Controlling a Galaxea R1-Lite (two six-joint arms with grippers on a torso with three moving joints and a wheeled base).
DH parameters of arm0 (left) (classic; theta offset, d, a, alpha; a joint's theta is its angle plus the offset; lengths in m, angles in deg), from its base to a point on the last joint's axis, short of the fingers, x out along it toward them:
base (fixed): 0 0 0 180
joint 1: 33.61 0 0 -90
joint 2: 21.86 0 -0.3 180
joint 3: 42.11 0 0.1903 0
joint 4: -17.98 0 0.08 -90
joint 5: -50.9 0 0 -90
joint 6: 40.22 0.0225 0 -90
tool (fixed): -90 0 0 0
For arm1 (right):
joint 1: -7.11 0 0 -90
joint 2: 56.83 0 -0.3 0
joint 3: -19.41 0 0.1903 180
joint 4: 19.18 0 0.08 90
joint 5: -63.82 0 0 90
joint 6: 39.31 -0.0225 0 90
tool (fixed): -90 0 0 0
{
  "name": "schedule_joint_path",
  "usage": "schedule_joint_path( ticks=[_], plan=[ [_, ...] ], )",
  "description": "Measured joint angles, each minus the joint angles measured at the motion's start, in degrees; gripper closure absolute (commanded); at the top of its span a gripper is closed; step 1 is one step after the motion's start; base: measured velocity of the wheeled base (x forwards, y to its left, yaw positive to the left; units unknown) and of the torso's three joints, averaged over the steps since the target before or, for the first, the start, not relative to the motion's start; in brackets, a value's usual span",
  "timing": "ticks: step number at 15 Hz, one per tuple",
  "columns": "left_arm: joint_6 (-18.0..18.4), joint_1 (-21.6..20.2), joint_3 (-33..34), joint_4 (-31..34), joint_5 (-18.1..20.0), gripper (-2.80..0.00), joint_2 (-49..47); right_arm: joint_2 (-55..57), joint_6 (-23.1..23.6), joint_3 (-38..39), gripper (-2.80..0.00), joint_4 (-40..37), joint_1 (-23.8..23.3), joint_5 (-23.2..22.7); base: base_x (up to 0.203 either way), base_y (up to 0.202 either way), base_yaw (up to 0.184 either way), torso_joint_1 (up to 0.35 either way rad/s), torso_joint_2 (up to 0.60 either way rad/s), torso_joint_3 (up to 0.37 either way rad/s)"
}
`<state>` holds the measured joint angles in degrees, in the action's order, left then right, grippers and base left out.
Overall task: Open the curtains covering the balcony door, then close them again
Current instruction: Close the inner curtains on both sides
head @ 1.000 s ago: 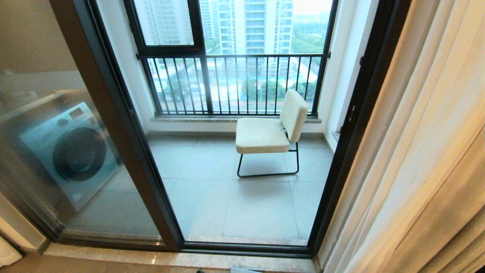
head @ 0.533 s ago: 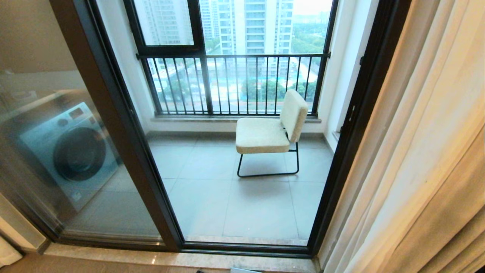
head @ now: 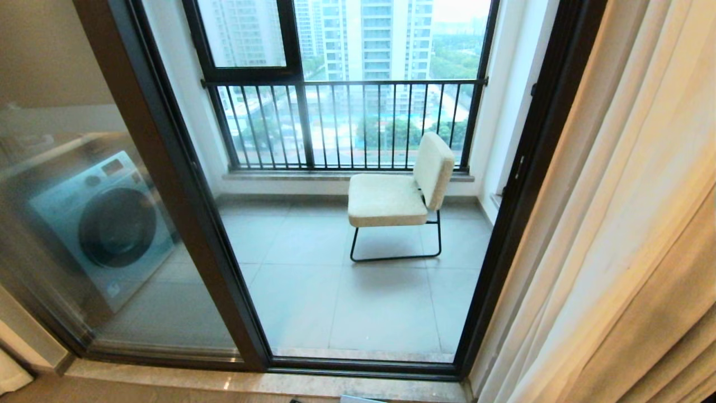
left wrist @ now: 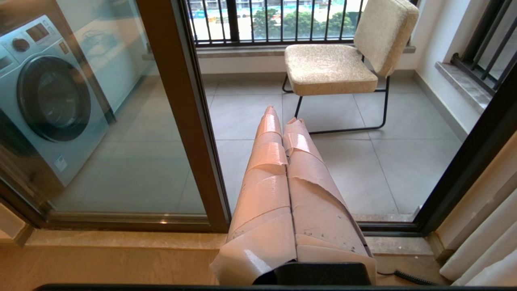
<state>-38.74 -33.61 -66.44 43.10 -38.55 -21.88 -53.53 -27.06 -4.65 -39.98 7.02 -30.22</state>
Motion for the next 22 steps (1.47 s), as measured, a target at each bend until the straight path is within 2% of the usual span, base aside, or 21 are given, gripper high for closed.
schedule_joint_path(
  ticks=[4, 8, 9, 10, 15, 18, 22],
  plan=[
    [0.0, 0.0, 0.0, 0.0, 0.0, 0.0, 0.0, 12.1, -0.4, -7.2, 0.0, 7.2, -0.3, -3.1, 0.0, 0.0, 0.0, 0.0, 0.0, 0.0],
    [0.0, 0.0, 0.0, 0.0, 0.0, 0.0, 0.0, 27.5, -3.6, -23.9, 0.0, 10.4, -1.5, -4.2, 0.0, 0.0, 0.0, 0.0, 0.0, 0.0],
    [0.0, 0.0, 0.0, 0.0, 0.0, 0.0, 0.0, 31.1, -4.4, -27.8, -2.32, 10.8, -2.0, -4.3, 0.0, 0.0, 0.0, 0.0, 0.0, 0.0],
    [0.0, 0.0, 0.0, 0.0, 0.0, 0.0, 0.0, 34.4, -4.9, -30.8, -2.8, 11.2, -2.6, -4.3, 0.0, 0.0, 0.0, 0.0, 0.0, 0.0],
    [0.0, 0.0, 0.0, 0.0, 0.0, 0.0, 0.0, 47.1, -7.7, -43.0, -2.8, 12.5, -6.5, -4.4, 0.0, 0.0, 0.0, 0.0, 0.0, 0.0],
    [0.0, 0.0, 0.0, 0.0, 0.0, 0.0, 0.0, 50.8, -8.2, -44.7, -2.8, 12.7, -8.7, -4.3, 0.0, 0.0, 0.0, 0.0, 0.0, 0.0],
    [0.0, 0.0, 0.0, 0.0, 0.0, 0.0, 0.0, 55.9, -8.7, -46.4, -2.8, 17.4, -10.8, -4.3, 0.0, 0.0, 0.0, 0.0, 0.0, 0.0]
  ],
)
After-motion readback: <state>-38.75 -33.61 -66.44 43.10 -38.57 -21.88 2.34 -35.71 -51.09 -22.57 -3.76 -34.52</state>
